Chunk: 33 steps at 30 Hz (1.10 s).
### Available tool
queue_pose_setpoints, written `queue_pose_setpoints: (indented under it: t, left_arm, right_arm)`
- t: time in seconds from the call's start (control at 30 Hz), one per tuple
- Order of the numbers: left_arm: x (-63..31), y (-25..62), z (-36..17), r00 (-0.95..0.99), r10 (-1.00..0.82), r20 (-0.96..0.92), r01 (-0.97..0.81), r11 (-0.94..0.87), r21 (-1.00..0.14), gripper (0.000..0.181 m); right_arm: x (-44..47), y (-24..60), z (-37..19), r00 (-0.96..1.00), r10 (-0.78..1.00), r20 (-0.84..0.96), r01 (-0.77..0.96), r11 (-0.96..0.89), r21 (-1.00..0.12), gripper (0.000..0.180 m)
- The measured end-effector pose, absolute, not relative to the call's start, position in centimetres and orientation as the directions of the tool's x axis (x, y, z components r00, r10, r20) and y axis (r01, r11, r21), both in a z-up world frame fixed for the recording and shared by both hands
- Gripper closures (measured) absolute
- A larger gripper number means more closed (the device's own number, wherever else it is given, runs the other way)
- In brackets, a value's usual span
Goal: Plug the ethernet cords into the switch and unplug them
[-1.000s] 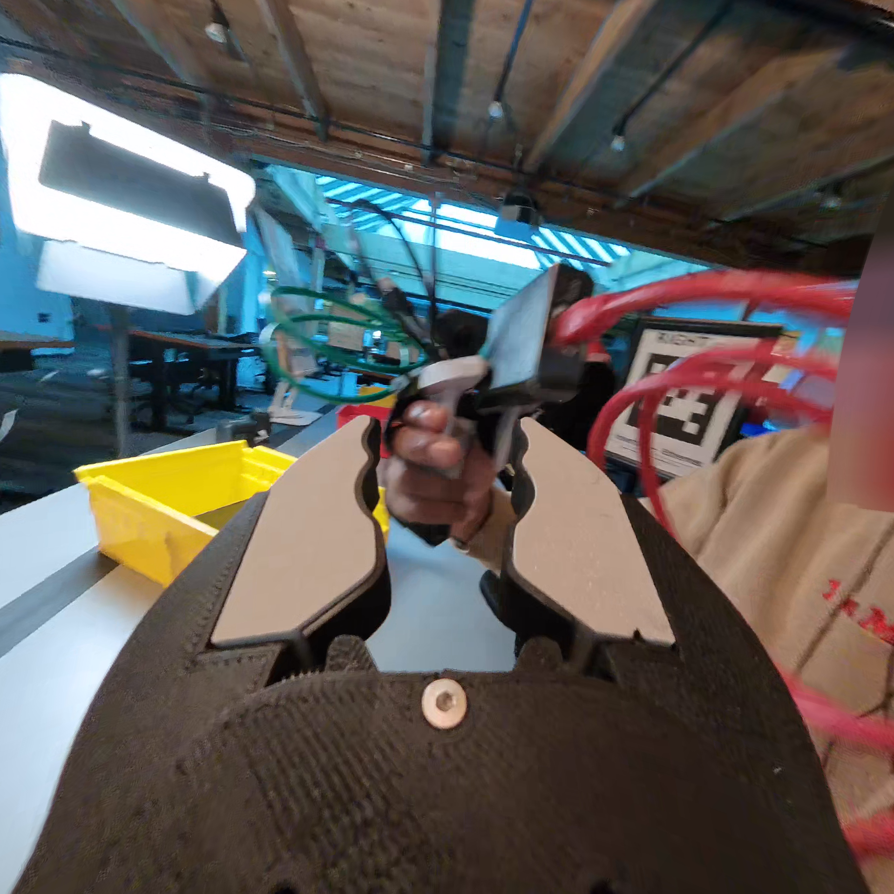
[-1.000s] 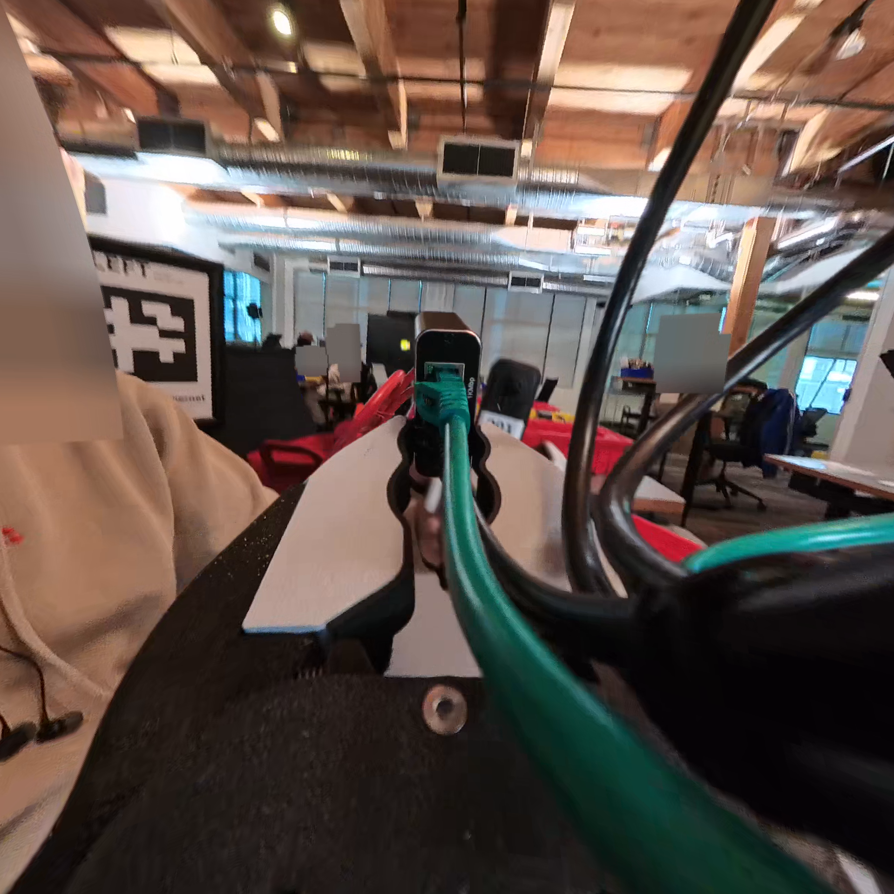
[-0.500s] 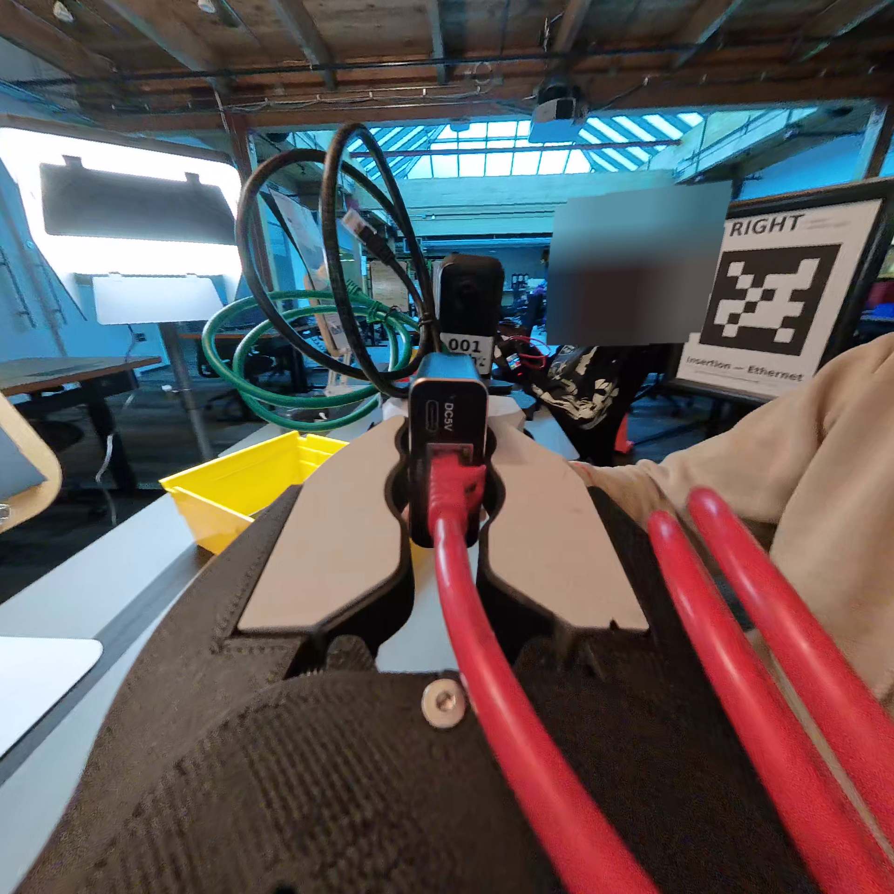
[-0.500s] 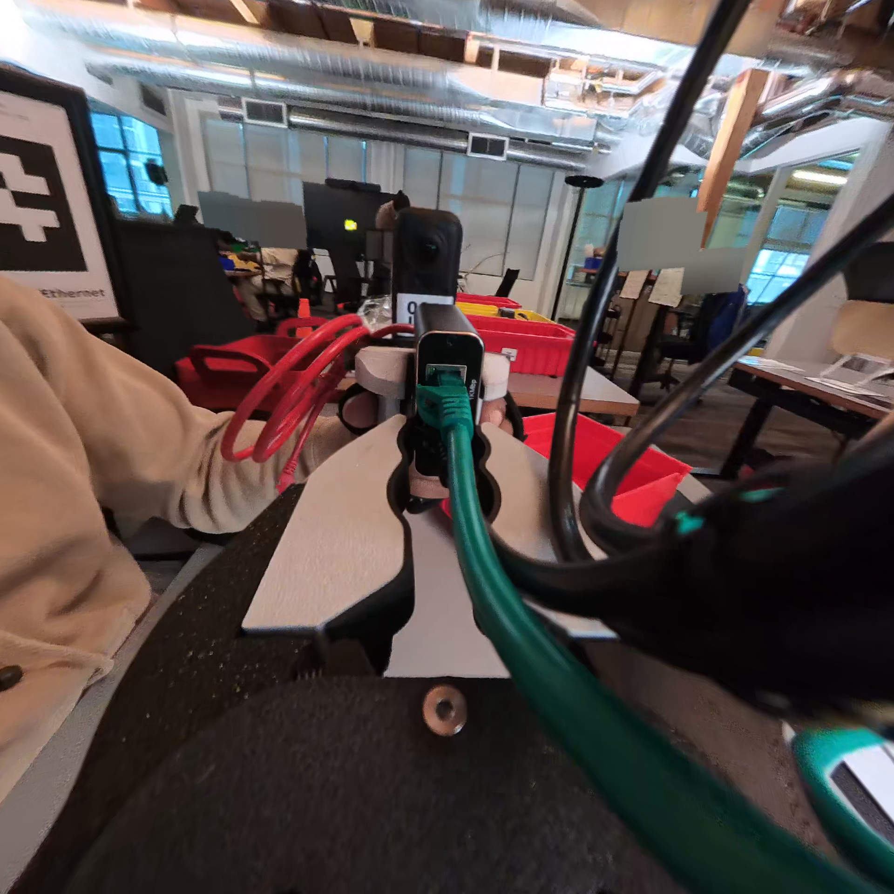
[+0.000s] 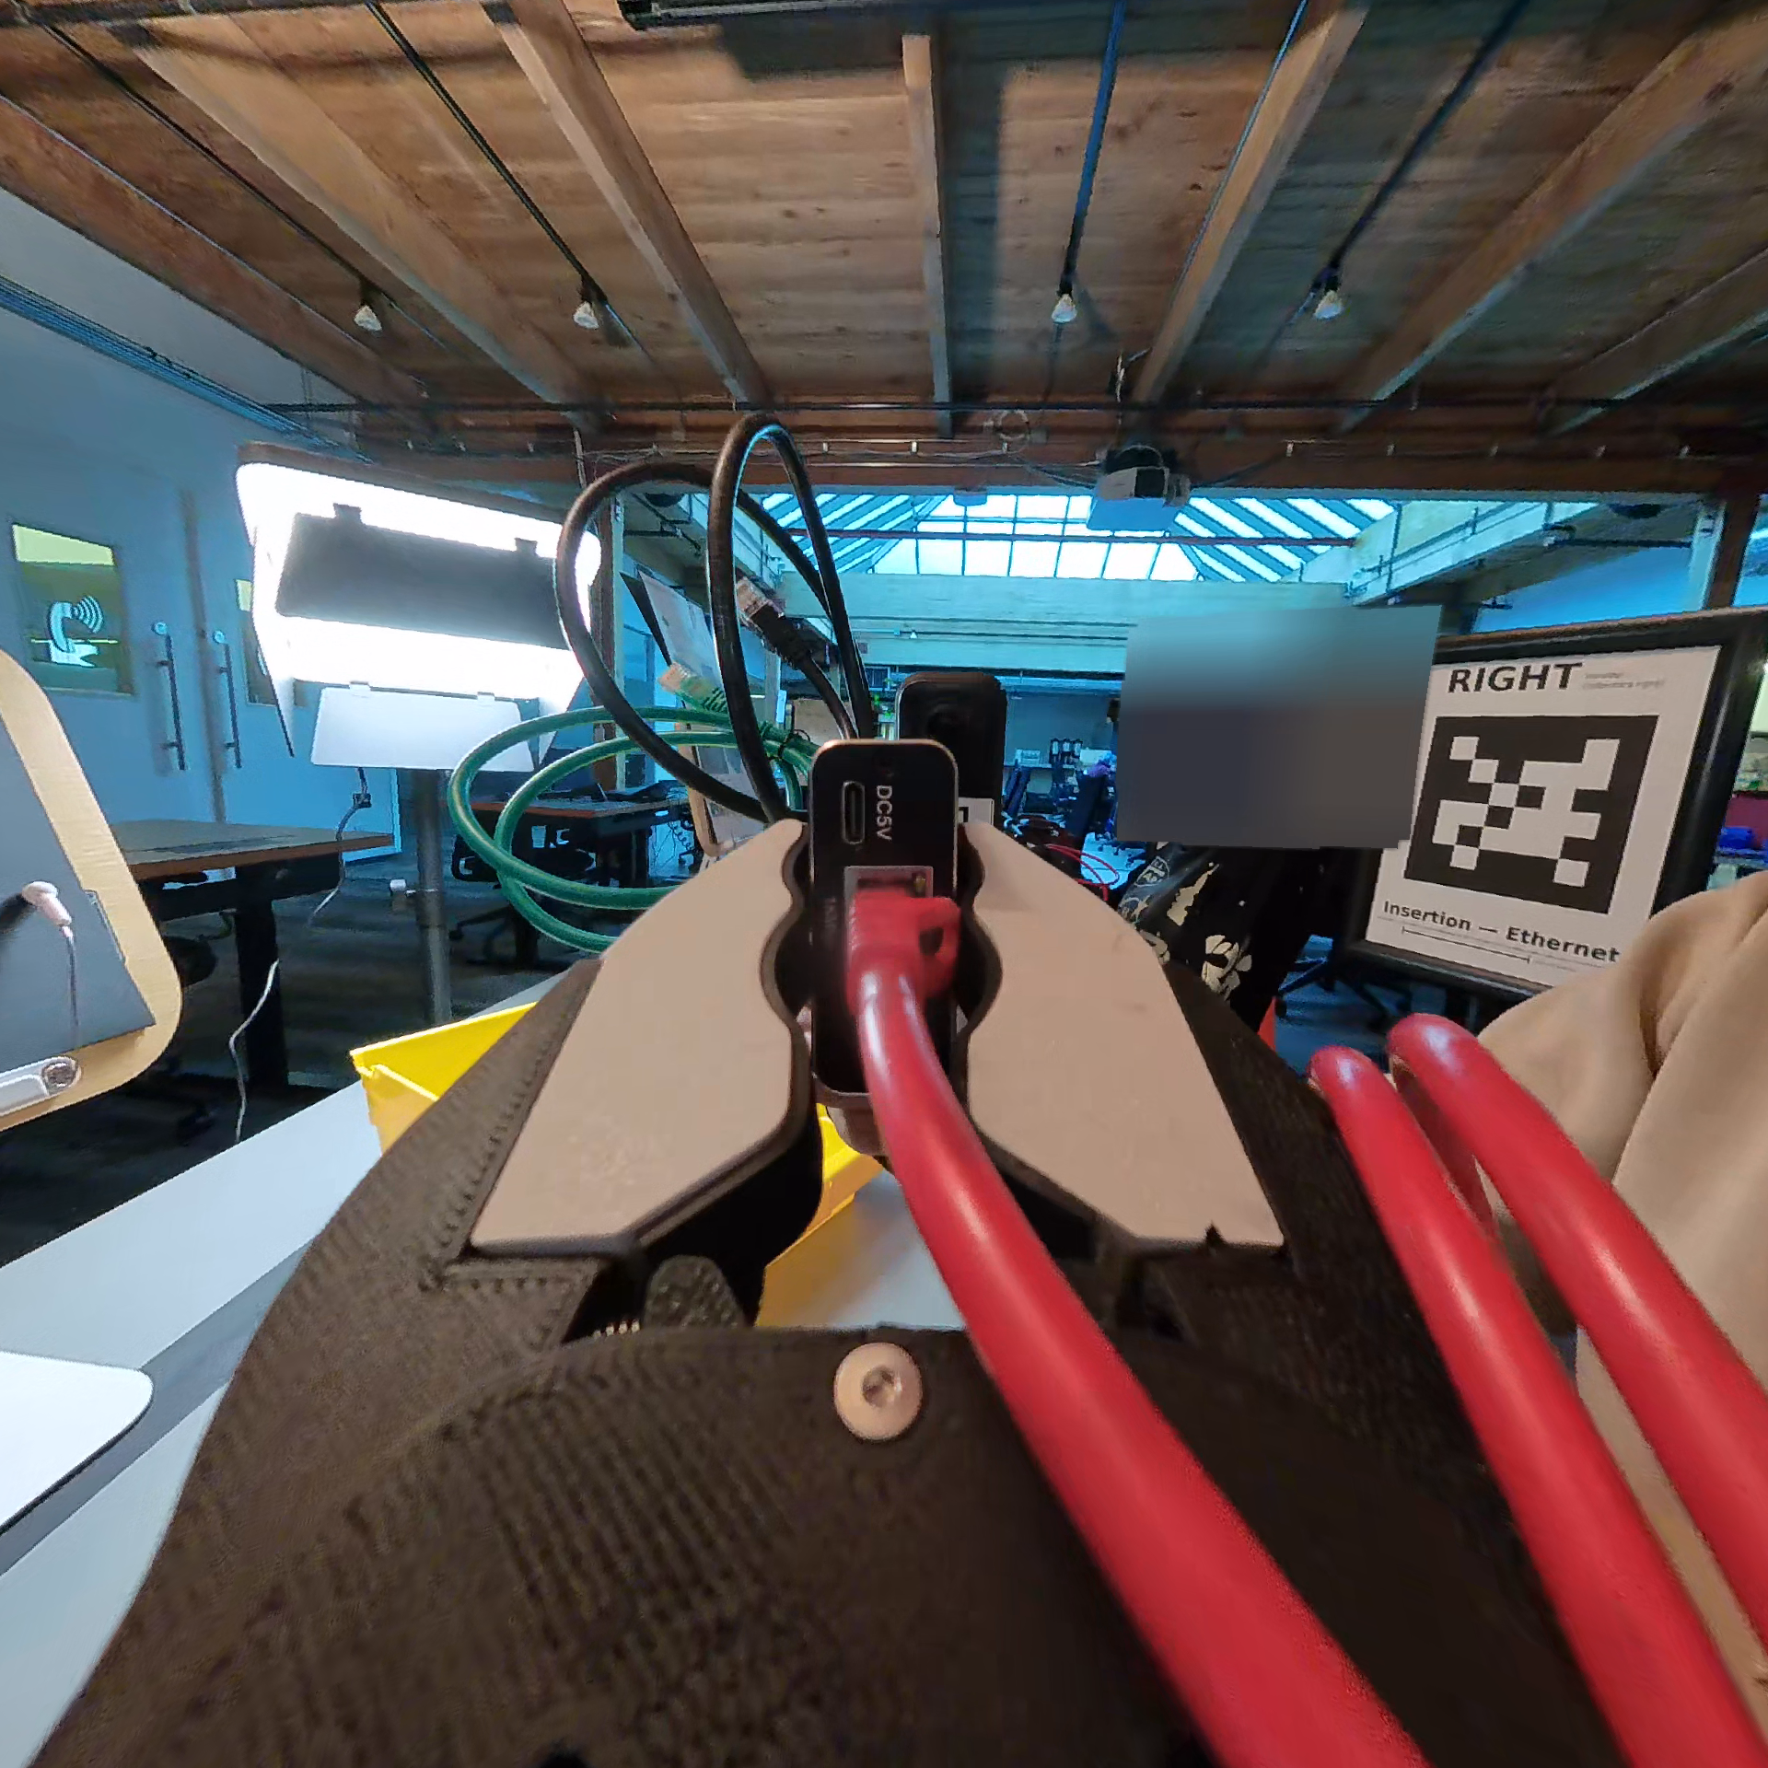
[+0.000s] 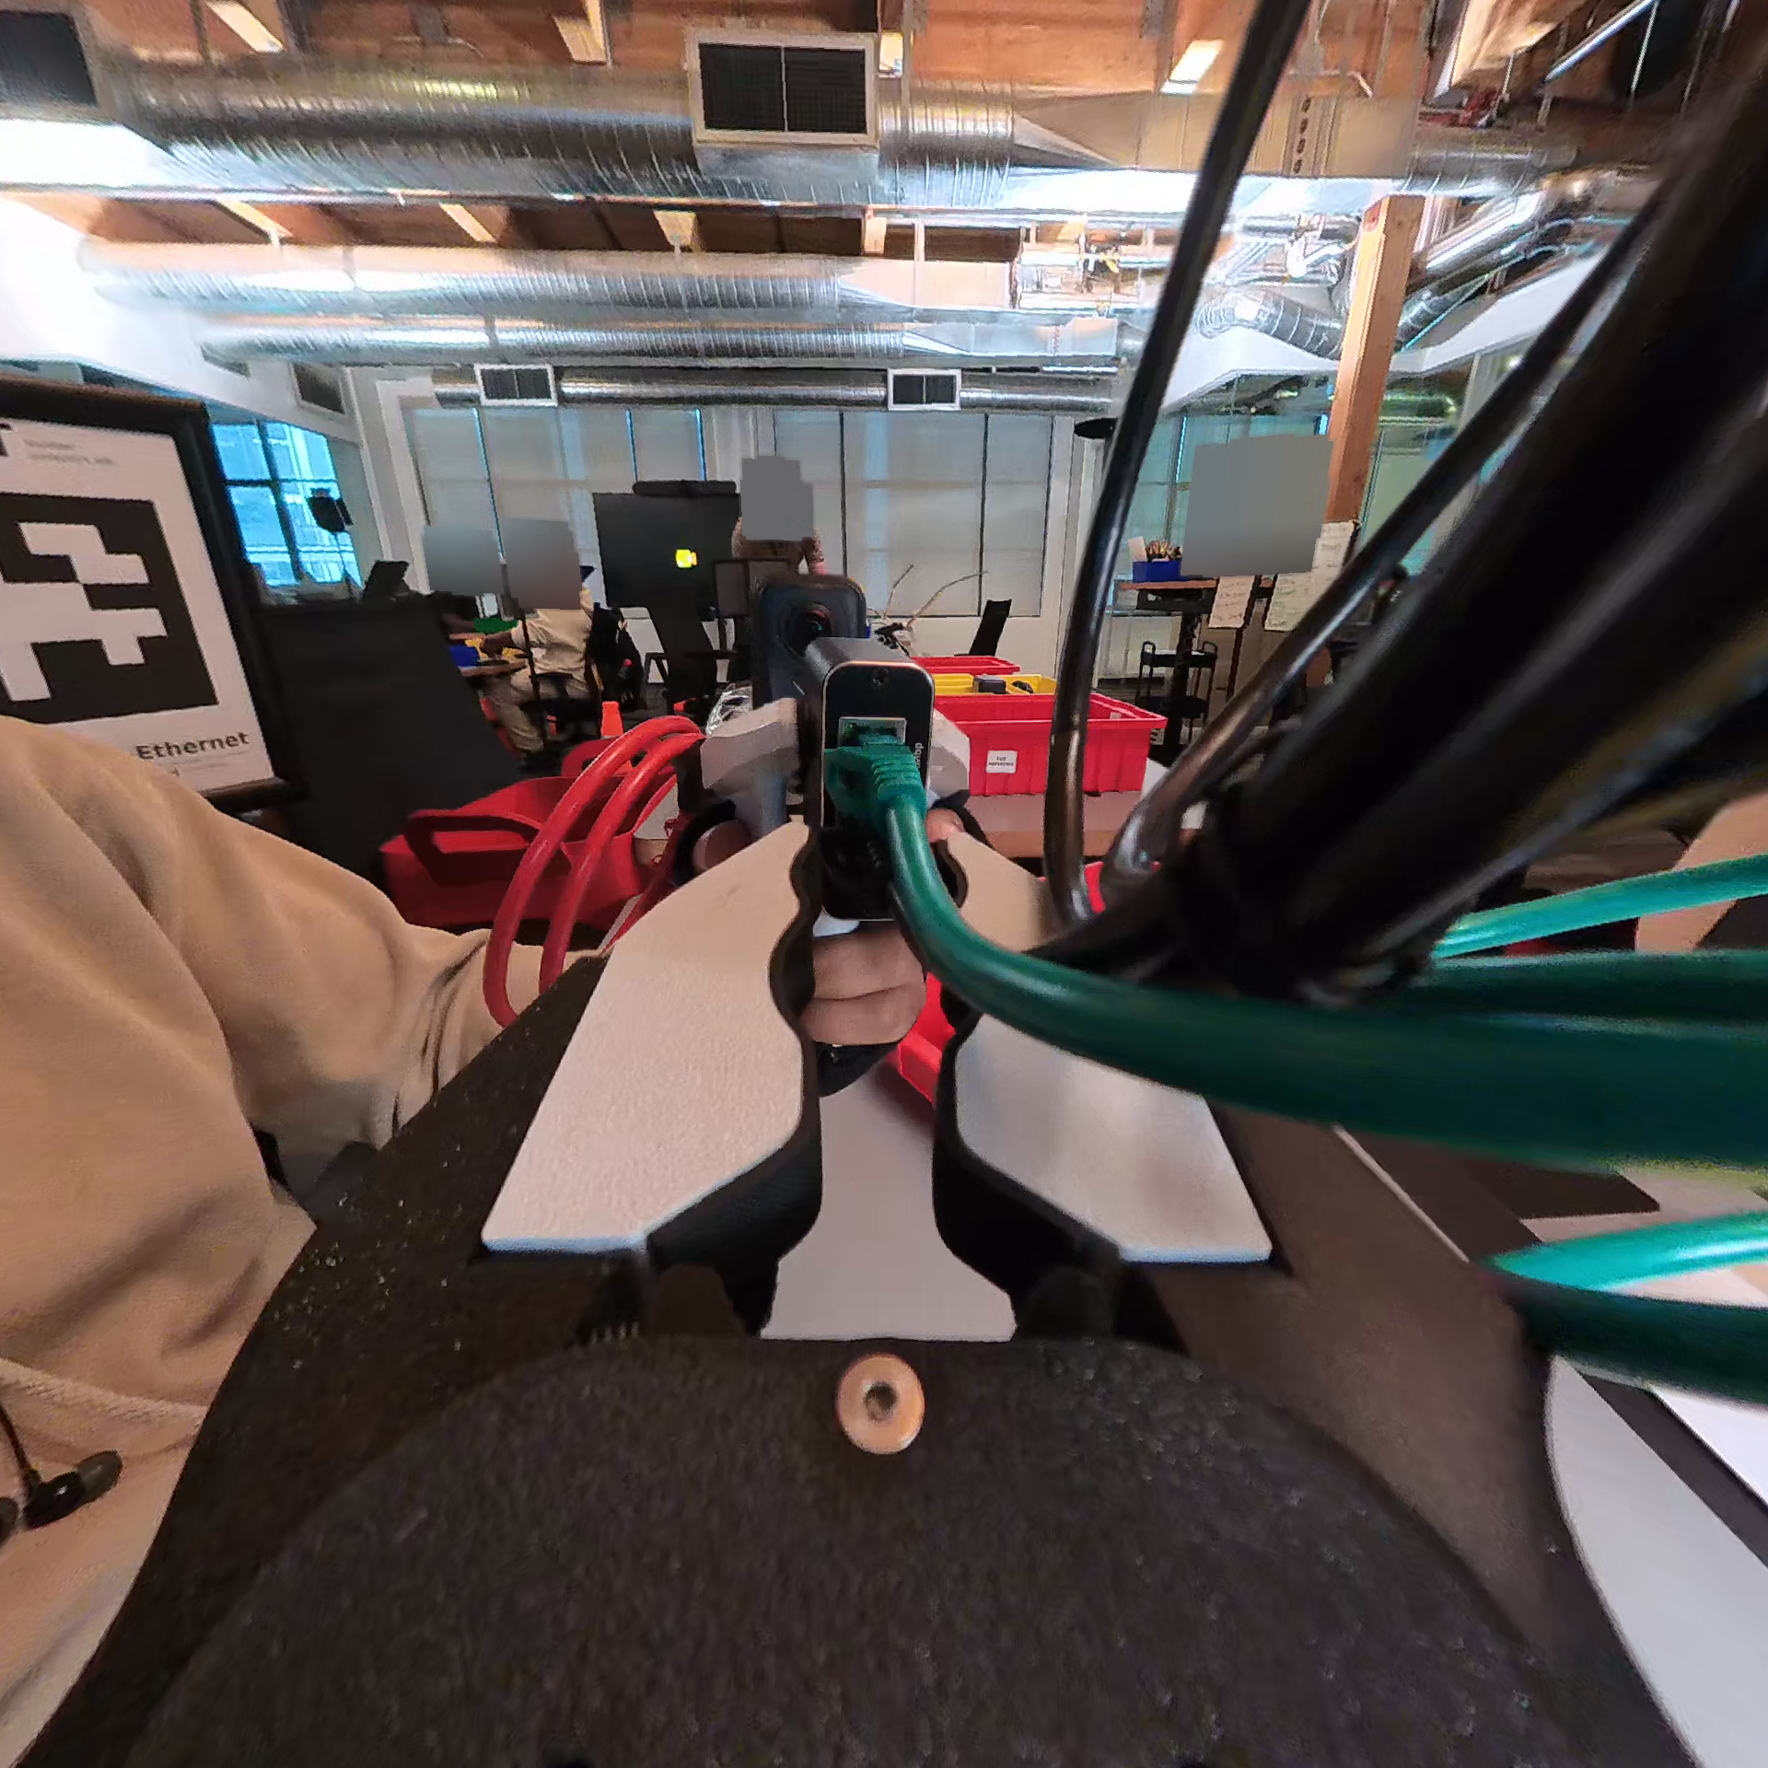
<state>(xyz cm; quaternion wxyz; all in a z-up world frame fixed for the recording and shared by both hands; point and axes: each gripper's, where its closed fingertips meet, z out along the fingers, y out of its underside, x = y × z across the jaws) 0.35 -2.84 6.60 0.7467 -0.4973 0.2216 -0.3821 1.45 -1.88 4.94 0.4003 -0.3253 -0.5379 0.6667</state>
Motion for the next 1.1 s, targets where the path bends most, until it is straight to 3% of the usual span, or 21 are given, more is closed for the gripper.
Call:
queue_pose_setpoints:
  t: [0.8,1.1]
  left_arm:
    - [0.92,-2.78,6.88,0.636,-0.768,0.076,0.357,0.206,-0.911,0.155]
    - [0.65,-2.99,7.09,0.69,-0.723,0.02,0.301,0.262,-0.917,0.154]
  right_arm:
    - [2.02,-1.76,5.02,-0.492,0.87,0.007,-0.155,-0.08,-0.985,0.16]
    - [1.39,-1.54,5.27,-0.368,0.925,0.09,-0.178,0.025,-0.984,0.163]
